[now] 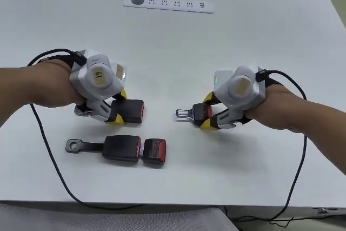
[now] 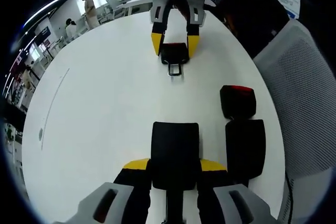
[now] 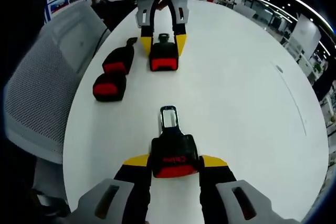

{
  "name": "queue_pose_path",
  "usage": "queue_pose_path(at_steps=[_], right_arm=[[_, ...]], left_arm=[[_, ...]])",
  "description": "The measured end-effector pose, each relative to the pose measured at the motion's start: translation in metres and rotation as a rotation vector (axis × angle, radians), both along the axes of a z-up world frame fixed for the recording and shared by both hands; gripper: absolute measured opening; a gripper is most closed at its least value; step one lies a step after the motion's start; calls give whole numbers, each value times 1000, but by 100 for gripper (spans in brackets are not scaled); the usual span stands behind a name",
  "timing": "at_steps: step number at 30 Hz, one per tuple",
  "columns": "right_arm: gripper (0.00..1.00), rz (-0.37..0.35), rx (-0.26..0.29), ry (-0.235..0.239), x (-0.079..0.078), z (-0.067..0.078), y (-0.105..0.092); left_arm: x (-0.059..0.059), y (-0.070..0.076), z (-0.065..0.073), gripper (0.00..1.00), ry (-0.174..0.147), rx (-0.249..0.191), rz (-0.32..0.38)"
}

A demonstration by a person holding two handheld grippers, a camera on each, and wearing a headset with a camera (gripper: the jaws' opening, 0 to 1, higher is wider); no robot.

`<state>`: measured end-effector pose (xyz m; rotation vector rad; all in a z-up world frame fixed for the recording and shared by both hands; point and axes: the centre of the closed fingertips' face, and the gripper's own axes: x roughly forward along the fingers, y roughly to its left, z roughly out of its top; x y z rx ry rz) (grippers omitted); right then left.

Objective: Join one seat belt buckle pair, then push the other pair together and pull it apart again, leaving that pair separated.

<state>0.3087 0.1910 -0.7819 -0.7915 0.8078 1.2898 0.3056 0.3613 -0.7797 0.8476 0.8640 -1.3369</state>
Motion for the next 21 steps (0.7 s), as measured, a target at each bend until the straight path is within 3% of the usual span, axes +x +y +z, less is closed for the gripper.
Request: queue_pose_path(at_steps=[9, 12, 21], right_arm=[[32, -35, -4, -18, -1, 2, 2], [31, -36, 10, -19, -5, 8, 11], [31, -44, 26, -26, -1, 4, 32]], left_arm=[[-1, -1, 1, 33, 5, -10, 27], [-2, -1, 1, 33, 4, -7, 26], [-1, -1, 0, 33, 13, -6, 35]])
